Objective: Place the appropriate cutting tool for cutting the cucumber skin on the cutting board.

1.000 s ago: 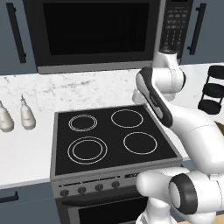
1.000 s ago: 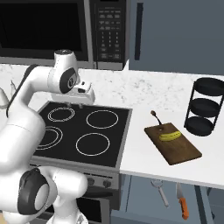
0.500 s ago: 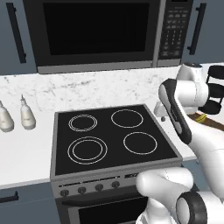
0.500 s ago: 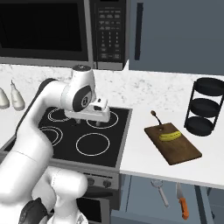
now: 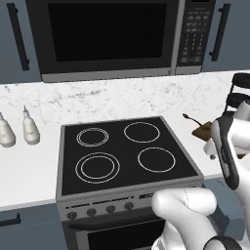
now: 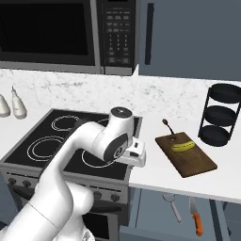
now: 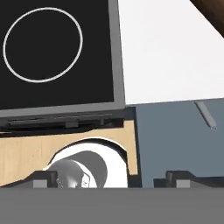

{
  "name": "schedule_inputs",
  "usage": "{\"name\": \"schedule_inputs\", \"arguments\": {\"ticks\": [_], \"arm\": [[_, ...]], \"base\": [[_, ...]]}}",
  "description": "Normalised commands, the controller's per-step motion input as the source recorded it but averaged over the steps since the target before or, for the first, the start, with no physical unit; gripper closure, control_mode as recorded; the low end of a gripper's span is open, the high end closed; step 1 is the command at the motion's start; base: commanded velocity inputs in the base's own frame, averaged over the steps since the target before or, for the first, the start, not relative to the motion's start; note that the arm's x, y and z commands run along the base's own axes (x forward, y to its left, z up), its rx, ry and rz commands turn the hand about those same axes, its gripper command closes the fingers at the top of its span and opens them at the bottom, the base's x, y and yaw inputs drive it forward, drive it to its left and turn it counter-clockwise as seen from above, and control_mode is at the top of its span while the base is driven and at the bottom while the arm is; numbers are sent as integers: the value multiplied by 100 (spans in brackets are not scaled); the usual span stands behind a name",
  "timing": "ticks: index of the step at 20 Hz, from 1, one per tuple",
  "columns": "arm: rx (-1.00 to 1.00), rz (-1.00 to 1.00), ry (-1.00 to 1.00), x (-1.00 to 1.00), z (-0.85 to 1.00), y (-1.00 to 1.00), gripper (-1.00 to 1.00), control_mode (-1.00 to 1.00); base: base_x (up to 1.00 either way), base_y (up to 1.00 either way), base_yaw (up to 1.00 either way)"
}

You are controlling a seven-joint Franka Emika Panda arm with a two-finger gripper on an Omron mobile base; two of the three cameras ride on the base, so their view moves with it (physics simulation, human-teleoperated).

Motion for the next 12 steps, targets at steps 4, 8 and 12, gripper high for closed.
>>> {"name": "schedule_inputs", "arguments": {"ticks": [4, 8, 12], "arm": [[4, 0, 6, -7, -46, -96, -100, -100], [0, 0, 11, -10, -45, -81, -100, -100], [0, 0, 2, -30, -48, -71, -100, -100]], "base": [[0, 0, 0], [0, 0, 0], [0, 0, 0]]}}
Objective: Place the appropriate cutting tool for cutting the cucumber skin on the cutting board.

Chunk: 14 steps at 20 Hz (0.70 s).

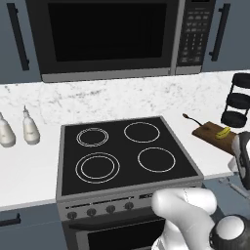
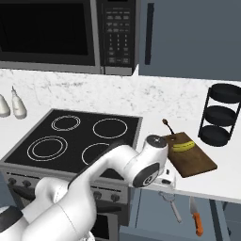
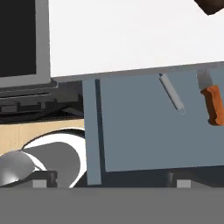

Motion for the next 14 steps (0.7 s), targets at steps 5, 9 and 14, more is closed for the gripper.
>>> {"name": "schedule_inputs", "arguments": {"ticks": [5, 9, 14], "arm": [[0, 0, 0, -26, -48, -60, -100, -100], [0, -1, 0, -24, -49, -35, -100, -100], [0, 0, 0, -8, -41, -30, -100, -100]], "base": [[0, 0, 0], [0, 0, 0], [0, 0, 0]]}}
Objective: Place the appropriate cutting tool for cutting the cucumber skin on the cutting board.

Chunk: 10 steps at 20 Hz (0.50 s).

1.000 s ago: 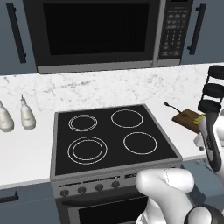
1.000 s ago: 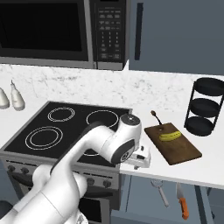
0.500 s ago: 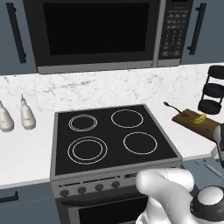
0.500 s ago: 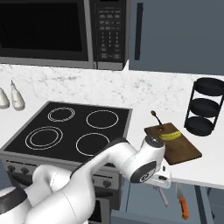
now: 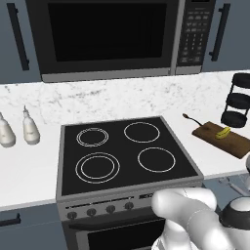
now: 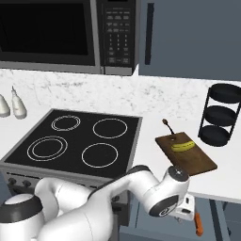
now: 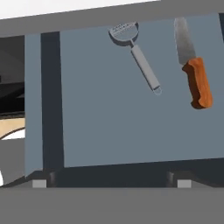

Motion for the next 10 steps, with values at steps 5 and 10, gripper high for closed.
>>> {"name": "schedule_inputs", "arguments": {"ticks": [5, 10], "arm": [[0, 0, 0, -1, -28, -14, -100, -100], [0, 0, 0, 0, -27, -6, -100, -100]], "base": [[0, 0, 0], [0, 0, 0]]}}
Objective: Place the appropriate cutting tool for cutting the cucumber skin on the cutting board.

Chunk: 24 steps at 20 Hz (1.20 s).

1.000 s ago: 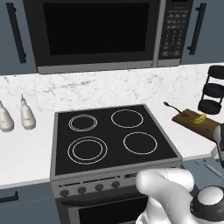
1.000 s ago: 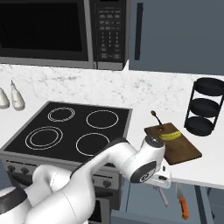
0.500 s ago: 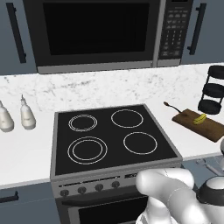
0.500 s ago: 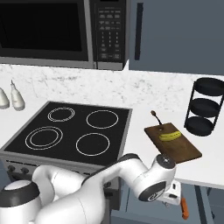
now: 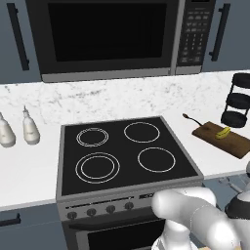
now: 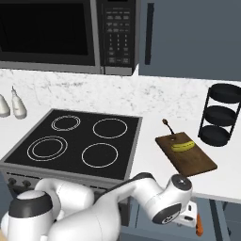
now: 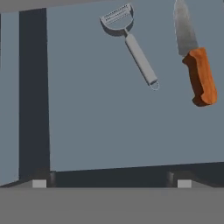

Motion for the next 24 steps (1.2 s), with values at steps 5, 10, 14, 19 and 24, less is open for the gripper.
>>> {"name": "schedule_inputs", "arguments": {"ticks": [5, 10, 14, 19, 24], "arm": [[0, 0, 2, 0, -36, 0, -100, -100], [0, 1, 4, 0, -19, 0, -100, -100], [0, 2, 7, 0, -11, 0, -100, -100], [0, 2, 8, 0, -20, 0, -100, -100], [0, 4, 3, 0, -13, 0, -100, -100]], "base": [[0, 0, 0], [0, 0, 0], [0, 0, 0], [0, 0, 0], [0, 0, 0]]}}
